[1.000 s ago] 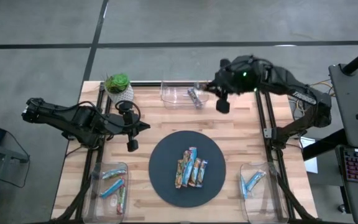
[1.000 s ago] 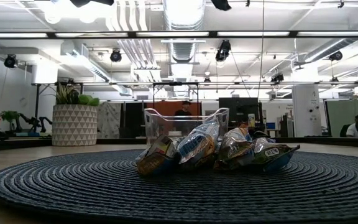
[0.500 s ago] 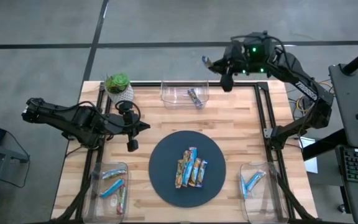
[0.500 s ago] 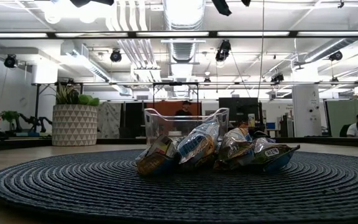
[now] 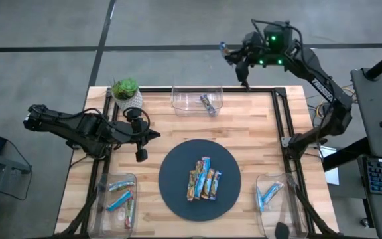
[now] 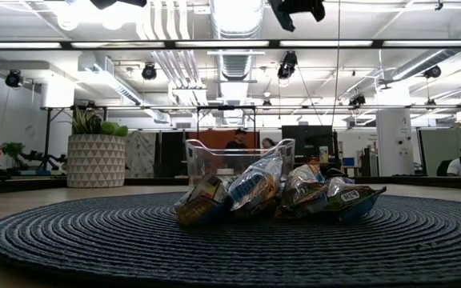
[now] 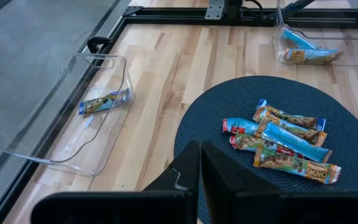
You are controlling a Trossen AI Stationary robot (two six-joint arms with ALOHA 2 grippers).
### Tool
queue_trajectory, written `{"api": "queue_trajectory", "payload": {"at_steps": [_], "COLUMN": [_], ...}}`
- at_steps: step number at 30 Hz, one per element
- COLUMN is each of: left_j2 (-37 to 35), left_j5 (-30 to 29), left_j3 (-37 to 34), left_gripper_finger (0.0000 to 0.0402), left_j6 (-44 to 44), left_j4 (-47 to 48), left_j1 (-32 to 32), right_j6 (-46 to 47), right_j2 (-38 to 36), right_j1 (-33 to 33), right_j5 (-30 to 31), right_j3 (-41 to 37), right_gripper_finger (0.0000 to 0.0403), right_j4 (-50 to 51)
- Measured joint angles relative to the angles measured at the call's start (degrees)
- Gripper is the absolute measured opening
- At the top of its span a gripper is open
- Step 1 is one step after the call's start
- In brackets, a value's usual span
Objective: Pick and place Granola Bars by type
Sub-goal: Put the blue granola bar into the top transparent bin
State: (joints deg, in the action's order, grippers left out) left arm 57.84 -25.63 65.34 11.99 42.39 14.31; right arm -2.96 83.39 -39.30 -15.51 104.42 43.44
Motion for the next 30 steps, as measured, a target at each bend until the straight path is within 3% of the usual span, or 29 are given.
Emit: {"api": "queue_trajectory", "payload": {"at_steps": [30], "left_j2": [0.0], "left_j5": [0.0], "left_j3": [0.0], "left_gripper_finger": [0.0000], "left_j6": [1.5], "left_j4": [0.1], "left_j1": [0.0], "right_j6": [-6.1], "right_j2": [17.7], "right_j1": [-0.7], "right_j5": [-6.5], "right_j3": [-0.1], "right_gripper_finger": [0.0047], "right_j4": [1.0]}}
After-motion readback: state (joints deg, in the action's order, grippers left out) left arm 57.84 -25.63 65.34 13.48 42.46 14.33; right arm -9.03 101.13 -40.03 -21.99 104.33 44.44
